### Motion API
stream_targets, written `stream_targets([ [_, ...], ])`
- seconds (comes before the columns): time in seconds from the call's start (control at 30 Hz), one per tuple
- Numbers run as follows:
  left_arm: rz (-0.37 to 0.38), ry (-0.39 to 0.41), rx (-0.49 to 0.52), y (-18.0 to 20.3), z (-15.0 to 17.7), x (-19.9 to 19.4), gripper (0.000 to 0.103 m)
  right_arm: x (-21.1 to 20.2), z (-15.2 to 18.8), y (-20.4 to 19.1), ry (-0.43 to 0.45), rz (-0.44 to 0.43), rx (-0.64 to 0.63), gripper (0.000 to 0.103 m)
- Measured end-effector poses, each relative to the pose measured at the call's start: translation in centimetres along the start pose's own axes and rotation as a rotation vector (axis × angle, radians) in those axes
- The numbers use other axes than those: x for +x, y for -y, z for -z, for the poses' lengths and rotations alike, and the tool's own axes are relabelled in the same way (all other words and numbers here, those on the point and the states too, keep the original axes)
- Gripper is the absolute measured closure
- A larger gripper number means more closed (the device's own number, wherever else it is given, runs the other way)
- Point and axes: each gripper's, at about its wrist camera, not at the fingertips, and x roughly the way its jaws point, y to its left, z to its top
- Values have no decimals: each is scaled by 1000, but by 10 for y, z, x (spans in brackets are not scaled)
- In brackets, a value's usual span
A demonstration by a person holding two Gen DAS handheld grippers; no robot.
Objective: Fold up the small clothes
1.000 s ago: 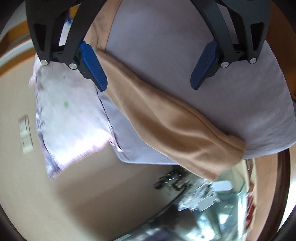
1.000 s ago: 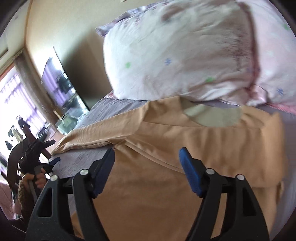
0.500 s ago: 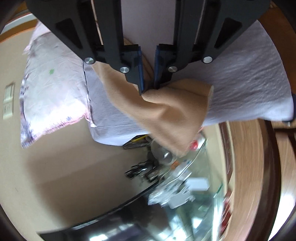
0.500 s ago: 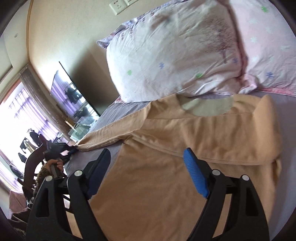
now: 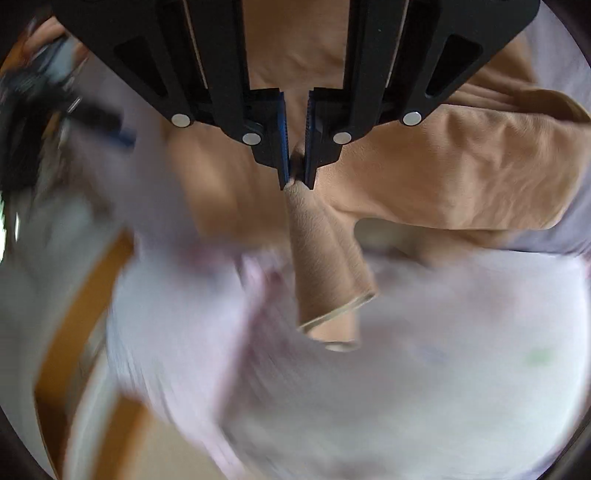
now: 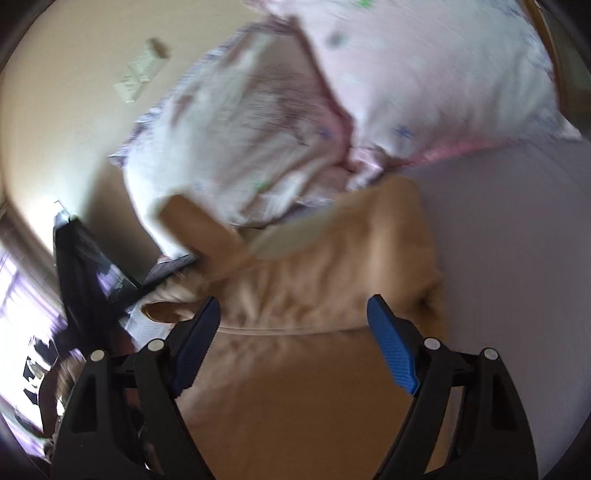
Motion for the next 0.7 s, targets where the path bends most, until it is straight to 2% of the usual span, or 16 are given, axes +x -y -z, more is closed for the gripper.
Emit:
stream_targets([
  [0.07,-66,-87,183,48,26,33,96,5,-5,16,-42,7,41,25],
  [0.13,-111,-79,318,73,47,31,96,10,-8,26,-72,-8,71,29],
  [0.2,-122,-48,398,81,62,11,86,19,-14,34,-97,-14,86,32],
  [0.23,-97,-45,397,75,66,-1,81,22,-14,35,-105,-14,88,36],
  [0.3,-57,-49,369,58,78,-31,62,38,-19,37,-136,-22,103,43],
  [0.37,-68,-49,339,37,88,-51,57,55,-22,38,-169,17,109,51],
  [0.5,-139,-100,206,-20,101,-72,56,76,-21,46,-217,76,133,55],
  [0.53,-154,-108,175,-32,103,-75,56,80,-18,47,-232,86,128,59],
  [0.6,-174,-114,145,-46,108,-81,56,85,-11,46,-254,96,109,75],
  [0.63,-180,-119,134,-52,111,-83,56,87,-8,43,-262,100,93,98],
  [0.7,-183,-132,105,-64,114,-82,56,90,-6,33,-260,81,45,101],
])
